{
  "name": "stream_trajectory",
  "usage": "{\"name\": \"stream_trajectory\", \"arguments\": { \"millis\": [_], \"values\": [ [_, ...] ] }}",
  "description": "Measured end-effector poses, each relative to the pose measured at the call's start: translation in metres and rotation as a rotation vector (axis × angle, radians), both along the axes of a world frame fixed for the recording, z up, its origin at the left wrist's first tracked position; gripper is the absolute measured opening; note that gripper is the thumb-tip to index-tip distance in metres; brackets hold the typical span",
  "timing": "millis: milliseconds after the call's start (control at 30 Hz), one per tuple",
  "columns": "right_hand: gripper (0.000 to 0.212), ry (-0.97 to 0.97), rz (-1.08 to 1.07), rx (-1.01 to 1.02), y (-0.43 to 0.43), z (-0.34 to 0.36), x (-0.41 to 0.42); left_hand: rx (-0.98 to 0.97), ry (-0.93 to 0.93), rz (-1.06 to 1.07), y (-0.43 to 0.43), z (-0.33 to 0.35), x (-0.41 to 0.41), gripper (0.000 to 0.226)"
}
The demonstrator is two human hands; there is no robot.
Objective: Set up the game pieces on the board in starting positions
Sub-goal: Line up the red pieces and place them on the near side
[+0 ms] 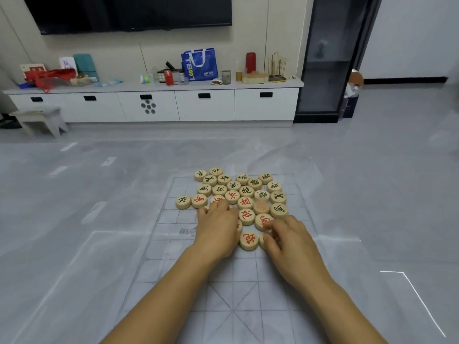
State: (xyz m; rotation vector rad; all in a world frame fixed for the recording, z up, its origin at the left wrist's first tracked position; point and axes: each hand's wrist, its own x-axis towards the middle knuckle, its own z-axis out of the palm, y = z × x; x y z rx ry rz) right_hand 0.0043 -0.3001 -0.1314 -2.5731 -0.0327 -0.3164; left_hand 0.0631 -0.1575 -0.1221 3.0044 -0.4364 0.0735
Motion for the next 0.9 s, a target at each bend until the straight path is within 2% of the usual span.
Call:
{"name": "stream_trajectory", "arguments": {
  "millis": [133, 267, 500, 700, 833, 900],
  "values": [
    [0.032, -0.035, 0.002, 0.012, 0.0, 0.004, -0.008, -0.214, -0.033, 0.006, 0.01, 0.01, -0.014, 0.033],
    [0.031, -0.056, 0.025, 0.003, 0.0, 0.005, -0.02, -0.429, 0.019, -0.035, 0.032, 0.015, -0.06, 0.027],
    [0.03, 0.022, 0.158, -0.052, 0.007, 0.003, -0.058, -0.263, 0.177, -0.158, 0.042, 0.003, -0.12, 0.052],
    [0.03, 0.02, 0.247, -0.034, 0.011, 0.0, -0.076, -0.499, 0.259, -0.11, 0.066, 0.0, -0.126, 0.065],
    [0.028, 0.023, 0.226, -0.005, 0.006, -0.002, -0.076, -0.547, 0.128, 0.029, 0.081, -0.005, -0.123, 0.049],
    [0.03, 0.034, 0.234, 0.026, 0.008, -0.002, -0.076, -0.539, 0.102, 0.034, 0.081, -0.008, -0.126, 0.044]
  ]
}}
